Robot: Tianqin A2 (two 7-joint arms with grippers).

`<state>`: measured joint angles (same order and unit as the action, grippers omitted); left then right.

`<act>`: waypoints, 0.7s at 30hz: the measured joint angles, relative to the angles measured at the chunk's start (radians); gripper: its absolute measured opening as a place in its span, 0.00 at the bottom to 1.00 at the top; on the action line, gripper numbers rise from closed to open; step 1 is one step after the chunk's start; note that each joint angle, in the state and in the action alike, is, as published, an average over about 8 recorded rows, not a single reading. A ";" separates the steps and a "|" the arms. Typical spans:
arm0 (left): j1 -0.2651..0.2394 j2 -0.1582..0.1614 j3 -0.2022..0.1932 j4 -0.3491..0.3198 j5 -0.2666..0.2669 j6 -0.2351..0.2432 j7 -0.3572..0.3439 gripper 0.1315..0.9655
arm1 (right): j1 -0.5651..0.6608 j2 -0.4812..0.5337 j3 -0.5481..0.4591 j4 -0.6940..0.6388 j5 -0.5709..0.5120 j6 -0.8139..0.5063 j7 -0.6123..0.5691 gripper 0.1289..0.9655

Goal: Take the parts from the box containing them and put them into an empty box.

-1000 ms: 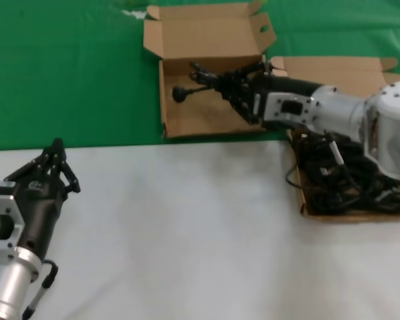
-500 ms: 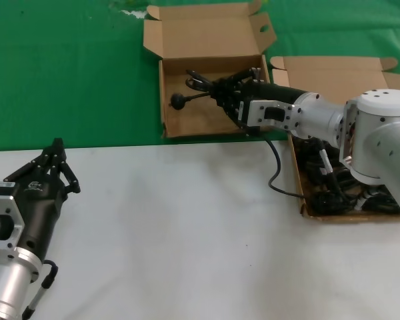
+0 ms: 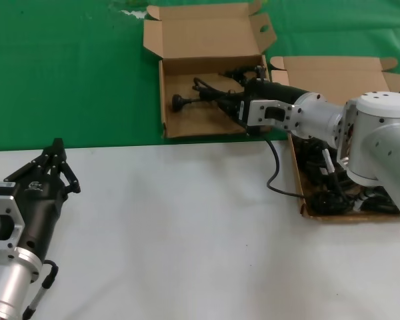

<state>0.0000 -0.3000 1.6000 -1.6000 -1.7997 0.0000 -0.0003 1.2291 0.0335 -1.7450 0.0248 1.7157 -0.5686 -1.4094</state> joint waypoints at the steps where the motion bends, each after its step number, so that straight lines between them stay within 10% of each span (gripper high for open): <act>1: 0.000 0.000 0.000 0.000 0.000 0.000 0.000 0.01 | 0.000 0.000 0.003 0.000 0.002 0.002 -0.004 0.23; 21: 0.000 0.000 0.000 0.000 0.000 0.000 0.000 0.01 | -0.097 0.116 0.002 0.249 -0.010 -0.083 0.184 0.61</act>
<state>0.0000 -0.3000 1.6000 -1.6000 -1.7997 0.0000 -0.0003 1.1324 0.1500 -1.7432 0.2735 1.7054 -0.6517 -1.2258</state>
